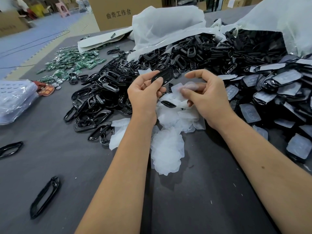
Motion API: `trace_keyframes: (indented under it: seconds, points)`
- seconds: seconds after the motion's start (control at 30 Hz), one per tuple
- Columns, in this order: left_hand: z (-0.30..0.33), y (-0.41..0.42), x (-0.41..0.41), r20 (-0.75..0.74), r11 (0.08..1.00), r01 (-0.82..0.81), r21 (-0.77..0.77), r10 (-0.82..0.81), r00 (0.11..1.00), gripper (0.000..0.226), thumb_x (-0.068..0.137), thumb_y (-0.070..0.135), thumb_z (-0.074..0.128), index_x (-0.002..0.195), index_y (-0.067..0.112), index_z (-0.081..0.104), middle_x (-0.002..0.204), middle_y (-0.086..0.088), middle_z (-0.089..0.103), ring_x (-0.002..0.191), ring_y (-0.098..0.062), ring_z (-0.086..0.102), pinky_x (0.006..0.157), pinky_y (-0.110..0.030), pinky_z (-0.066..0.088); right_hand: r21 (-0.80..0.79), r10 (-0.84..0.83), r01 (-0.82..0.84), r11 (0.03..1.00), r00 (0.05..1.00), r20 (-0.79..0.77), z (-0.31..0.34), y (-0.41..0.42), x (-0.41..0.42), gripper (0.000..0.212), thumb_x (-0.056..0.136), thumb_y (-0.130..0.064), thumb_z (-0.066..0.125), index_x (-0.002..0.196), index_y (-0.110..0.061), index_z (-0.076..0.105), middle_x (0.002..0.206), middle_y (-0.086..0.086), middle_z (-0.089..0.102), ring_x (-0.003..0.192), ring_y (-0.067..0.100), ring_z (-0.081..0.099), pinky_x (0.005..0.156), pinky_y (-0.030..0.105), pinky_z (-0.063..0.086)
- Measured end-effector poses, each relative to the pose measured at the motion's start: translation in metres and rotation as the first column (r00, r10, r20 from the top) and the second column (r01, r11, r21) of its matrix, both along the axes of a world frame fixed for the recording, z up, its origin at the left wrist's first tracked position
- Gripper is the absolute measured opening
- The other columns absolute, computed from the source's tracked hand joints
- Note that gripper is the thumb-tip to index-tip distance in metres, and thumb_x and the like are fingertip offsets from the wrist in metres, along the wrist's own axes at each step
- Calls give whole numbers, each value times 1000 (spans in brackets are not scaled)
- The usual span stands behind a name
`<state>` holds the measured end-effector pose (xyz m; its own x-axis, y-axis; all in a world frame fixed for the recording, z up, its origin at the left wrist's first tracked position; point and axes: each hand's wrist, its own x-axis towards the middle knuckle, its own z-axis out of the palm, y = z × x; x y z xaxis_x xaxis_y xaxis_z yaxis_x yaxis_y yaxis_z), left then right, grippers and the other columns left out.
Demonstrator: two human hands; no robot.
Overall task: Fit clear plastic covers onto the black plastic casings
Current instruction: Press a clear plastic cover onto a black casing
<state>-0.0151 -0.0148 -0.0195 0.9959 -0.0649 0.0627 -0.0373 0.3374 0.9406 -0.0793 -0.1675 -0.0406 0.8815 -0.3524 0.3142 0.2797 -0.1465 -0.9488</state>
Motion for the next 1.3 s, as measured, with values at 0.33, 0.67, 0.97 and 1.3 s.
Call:
trace_keyframes:
  seconds: [0.33, 0.67, 0.97, 1.3]
  points:
    - [5, 1, -4, 61, 960, 254, -114, -248, 967, 20, 92, -9, 66, 104, 6, 73, 70, 2, 65, 57, -10, 60, 55, -16, 48, -88, -76, 67, 994, 991, -106, 2, 7, -1, 29, 74, -20, 95, 80, -11, 68, 63, 6, 70, 49, 20, 68, 47, 30, 55]
    - [6, -6, -7, -110, 961, 179, -211, -205, 973, 19, 91, -10, 67, 101, 5, 72, 71, -5, 62, 57, -12, 61, 53, -14, 49, -250, -33, -5, 968, 988, -149, 3, 8, -3, 20, 107, -16, 55, 97, -13, 72, 59, 10, 71, 39, 28, 61, 37, 25, 44]
    - [7, -7, -10, -81, 953, 210, -219, -232, 969, 19, 92, -10, 64, 101, 5, 72, 76, -8, 61, 58, -11, 60, 55, -15, 49, 11, 212, -213, 977, 967, -141, 12, 16, -8, 34, 106, 8, 39, 117, -8, 67, 55, 11, 65, 33, 9, 51, 35, 18, 35]
    - [-5, -15, -9, -141, 986, 108, 128, -90, 986, 17, 90, -8, 70, 94, 8, 68, 69, -6, 67, 56, -13, 65, 58, -22, 56, -273, -212, 209, 939, 977, 18, 7, 20, -8, 8, 103, -11, 60, 97, -7, 60, 73, 0, 70, 46, 17, 67, 41, 27, 48]
